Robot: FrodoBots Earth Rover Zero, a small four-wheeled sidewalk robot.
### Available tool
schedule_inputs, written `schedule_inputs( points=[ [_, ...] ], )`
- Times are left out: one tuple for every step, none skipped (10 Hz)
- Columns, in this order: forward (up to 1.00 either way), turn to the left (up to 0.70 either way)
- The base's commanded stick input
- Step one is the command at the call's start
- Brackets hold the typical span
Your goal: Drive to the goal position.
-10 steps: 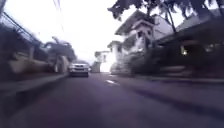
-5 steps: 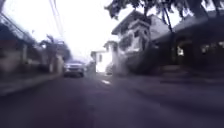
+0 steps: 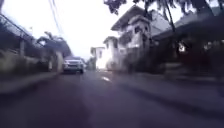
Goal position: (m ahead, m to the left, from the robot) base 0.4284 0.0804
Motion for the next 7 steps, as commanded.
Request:
schedule_inputs(
  points=[
    [0.70, 0.00],
    [0.47, 0.00],
    [0.00, 0.00],
    [0.00, 0.00],
    [0.00, 0.00],
    [0.00, 0.00],
    [0.00, 0.00]
  ],
)
